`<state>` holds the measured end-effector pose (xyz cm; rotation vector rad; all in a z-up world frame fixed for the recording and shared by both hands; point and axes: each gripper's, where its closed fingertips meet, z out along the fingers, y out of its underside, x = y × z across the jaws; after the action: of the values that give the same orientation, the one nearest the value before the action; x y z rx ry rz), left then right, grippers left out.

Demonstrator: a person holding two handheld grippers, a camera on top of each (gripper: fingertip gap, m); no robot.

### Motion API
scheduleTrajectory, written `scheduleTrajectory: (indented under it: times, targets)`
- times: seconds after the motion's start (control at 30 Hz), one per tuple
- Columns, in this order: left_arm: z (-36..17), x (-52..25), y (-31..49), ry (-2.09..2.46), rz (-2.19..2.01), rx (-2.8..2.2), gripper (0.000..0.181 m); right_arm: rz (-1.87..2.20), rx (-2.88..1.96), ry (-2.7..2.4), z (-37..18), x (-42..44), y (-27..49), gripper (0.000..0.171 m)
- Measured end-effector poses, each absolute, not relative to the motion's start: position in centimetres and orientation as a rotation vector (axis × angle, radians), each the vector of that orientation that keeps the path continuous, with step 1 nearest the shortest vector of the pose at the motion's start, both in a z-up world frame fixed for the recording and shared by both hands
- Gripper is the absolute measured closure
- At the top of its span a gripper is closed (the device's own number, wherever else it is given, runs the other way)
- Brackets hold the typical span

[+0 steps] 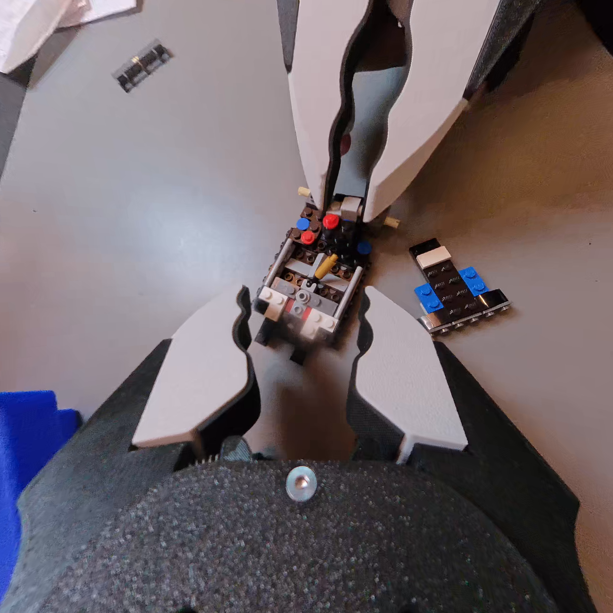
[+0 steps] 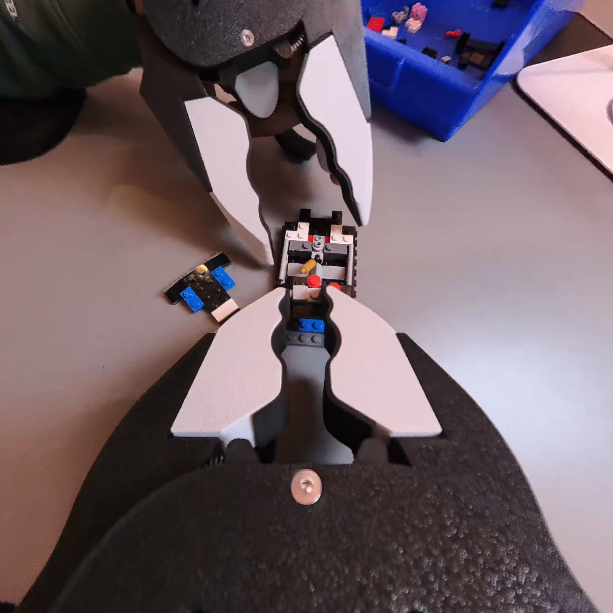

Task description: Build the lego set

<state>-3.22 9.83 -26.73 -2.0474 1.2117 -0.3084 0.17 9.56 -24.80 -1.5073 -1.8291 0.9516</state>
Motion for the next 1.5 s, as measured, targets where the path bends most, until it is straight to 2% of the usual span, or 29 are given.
scheduleTrajectory:
  times: [0.23, 0.53, 0.97, 1.33, 1.5]
  targets:
    - [-23.8, -2.3, 9.1, 1.073, -0.557, -1.936, 0.151, 0.993, -1.453, -1.829, -24.6, 0.0, 9.1, 0.154]
    - [-24.3, -1.3, 7.6, 1.067, -0.637, -1.929, 0.153, 0.94, -1.39, -1.854, -23.5, 1.4, 9.7, 0.154]
    - [-21.7, 1.1, 6.7, 1.044, -0.683, -1.768, 0.156, 1.205, -1.267, -1.787, -21.2, 0.3, 6.7, 0.154]
    - [-21.0, 1.2, 6.4, 1.025, -0.733, -1.742, 0.159, 1.264, -1.256, -1.758, -20.5, 0.3, 6.4, 0.154]
    - [-20.7, 1.1, 6.0, 1.026, -0.779, -1.734, 0.165, 1.31, -1.242, -1.77, -20.3, 0.4, 5.9, 0.154]
